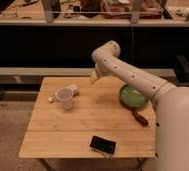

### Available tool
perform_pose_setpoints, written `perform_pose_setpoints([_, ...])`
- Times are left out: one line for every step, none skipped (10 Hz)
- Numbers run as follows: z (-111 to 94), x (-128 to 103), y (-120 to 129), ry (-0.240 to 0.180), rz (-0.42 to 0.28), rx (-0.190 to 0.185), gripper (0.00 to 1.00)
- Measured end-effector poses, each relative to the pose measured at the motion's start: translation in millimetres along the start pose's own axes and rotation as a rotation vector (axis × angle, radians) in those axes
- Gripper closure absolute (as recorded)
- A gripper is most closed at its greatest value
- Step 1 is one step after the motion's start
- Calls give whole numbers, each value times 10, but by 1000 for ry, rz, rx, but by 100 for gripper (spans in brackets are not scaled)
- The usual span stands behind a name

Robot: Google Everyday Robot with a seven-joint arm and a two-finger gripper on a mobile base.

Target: Move the arm in a circular motion

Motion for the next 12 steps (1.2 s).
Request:
perform_pose_setpoints([-28,-152,293,-28,29,-22,20])
perform_pose_setpoints([-73,-308,567,-50,55,-45,20])
perform_pose_setpoints([-128,-550,853,-80,85,-68,20])
perform_pose_setpoints([-181,-705,994,-95,98,-81,20])
perform_pose_setpoints([-234,-947,1119,-118,116,-92,20])
perform_pose_setpoints([-284,-1102,1173,-129,128,-98,20])
perform_pose_setpoints([-393,-1403,1175,-137,145,-101,20])
perform_pose_setpoints([-473,-1552,1098,-135,146,-97,20])
perform_pose_setpoints([-587,-1712,984,-131,143,-98,20])
perform_pose_setpoints([-747,-1965,864,-132,137,-112,20])
perform_pose_setpoints([-850,-2136,797,-138,129,-123,20])
perform_pose_setpoints([-966,-2314,662,-146,110,-134,20])
